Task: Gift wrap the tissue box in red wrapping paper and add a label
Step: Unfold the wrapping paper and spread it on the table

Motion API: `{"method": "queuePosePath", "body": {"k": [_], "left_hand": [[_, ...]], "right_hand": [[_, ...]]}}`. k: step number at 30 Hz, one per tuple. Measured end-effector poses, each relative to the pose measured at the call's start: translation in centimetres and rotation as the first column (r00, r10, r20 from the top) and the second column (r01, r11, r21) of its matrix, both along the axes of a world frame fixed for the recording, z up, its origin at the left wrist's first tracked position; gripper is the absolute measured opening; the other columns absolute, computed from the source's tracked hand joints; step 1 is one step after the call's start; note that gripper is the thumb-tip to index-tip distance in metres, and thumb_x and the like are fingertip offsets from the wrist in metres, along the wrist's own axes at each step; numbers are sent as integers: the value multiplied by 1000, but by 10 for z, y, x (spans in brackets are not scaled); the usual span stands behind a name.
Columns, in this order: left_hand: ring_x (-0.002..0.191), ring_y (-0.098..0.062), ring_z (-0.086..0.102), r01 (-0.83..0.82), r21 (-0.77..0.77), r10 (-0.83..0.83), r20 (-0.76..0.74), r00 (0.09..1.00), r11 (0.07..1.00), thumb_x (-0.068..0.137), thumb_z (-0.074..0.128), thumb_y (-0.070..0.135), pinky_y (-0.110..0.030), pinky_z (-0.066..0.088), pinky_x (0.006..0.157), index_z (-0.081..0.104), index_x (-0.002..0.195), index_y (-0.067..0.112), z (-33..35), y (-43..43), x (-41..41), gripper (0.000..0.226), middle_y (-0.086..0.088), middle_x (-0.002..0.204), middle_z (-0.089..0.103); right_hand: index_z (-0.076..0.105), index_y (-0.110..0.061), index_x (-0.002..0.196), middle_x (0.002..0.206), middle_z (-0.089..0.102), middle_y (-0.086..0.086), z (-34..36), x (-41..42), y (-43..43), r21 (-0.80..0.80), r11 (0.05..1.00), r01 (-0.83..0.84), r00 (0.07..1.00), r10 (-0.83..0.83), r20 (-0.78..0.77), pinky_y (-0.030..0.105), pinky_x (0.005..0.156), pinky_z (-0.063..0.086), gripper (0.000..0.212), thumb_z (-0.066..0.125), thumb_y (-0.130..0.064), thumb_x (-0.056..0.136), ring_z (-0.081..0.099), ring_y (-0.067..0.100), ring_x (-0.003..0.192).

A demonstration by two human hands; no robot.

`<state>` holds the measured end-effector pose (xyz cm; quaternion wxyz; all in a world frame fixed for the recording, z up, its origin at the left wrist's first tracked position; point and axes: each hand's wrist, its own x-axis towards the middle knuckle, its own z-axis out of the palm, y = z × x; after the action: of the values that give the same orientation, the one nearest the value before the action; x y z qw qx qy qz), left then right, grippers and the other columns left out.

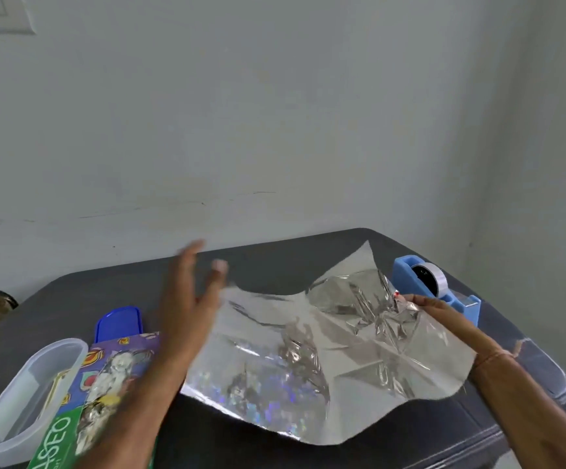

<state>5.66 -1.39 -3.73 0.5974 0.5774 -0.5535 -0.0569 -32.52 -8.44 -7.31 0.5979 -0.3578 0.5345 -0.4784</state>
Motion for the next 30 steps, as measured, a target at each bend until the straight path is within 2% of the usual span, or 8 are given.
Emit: {"method": "queuePosePath", "body": {"k": [2,4,8,11,15,18,21,30], "left_hand": [[132,-4,49,143,267,-235,357,904,953,91,53,71,-17,39,107,56,141,35,-13,-5,-20,62,16,142,57],[149,-12,36,107,546,-439,526,728,831,69,19,101,-34,31,120,42,152,38,-38,-11,-36,107,11,158,44],[159,-19,7,-43,790,-565,474,675,611,50,1,103,-49,15,126,12,162,41,-89,-5,-45,128,3,172,9],[159,-20,0,-96,806,-575,495,652,584,54,11,104,-51,9,125,5,162,42,-106,4,-43,124,3,173,0],[159,-19,-5,-90,808,-570,485,664,582,40,2,108,-51,5,126,3,161,43,-113,11,-32,138,6,172,-6],[159,-17,-6,-92,796,-560,498,662,599,58,18,105,-50,4,125,5,161,44,-118,14,-22,121,6,172,-6],[158,-13,-8,-89,797,-552,489,675,597,79,46,88,-48,2,125,6,161,44,-120,20,-9,101,9,172,-8],[157,-13,-14,-64,809,-544,449,709,584,56,29,101,-50,-3,126,4,161,45,-123,29,7,122,9,171,-12]], "right_hand": [[78,-10,73,75,75,12,-2,3,-3,-10,998,-56,996,55,-69,24,48,57,34,57,-2,99,70,15,51],[80,-8,92,94,74,21,-5,3,-4,5,998,-57,993,57,-105,29,55,60,20,61,-7,99,73,20,60],[70,-12,110,78,75,4,6,-3,-2,-17,997,79,990,-81,-118,23,49,54,24,64,-32,100,69,12,55],[68,-24,118,109,72,0,23,-6,-4,-223,973,53,933,-128,-335,31,77,53,40,49,-56,101,68,14,88],[61,-42,126,124,64,-21,25,28,13,-480,817,-319,688,-149,-710,34,102,49,38,61,-61,93,61,3,110],[36,-44,154,162,37,-10,-10,67,15,-150,694,-704,291,89,-953,43,122,30,74,60,-69,88,36,15,148],[12,-49,159,172,1,-7,-58,84,14,188,674,-714,-8,260,-965,61,125,4,91,55,-78,85,-1,22,159],[6,-50,159,171,-11,-9,-73,85,23,263,694,-670,-97,269,-958,65,122,-4,101,34,-93,73,-10,23,159]]}}
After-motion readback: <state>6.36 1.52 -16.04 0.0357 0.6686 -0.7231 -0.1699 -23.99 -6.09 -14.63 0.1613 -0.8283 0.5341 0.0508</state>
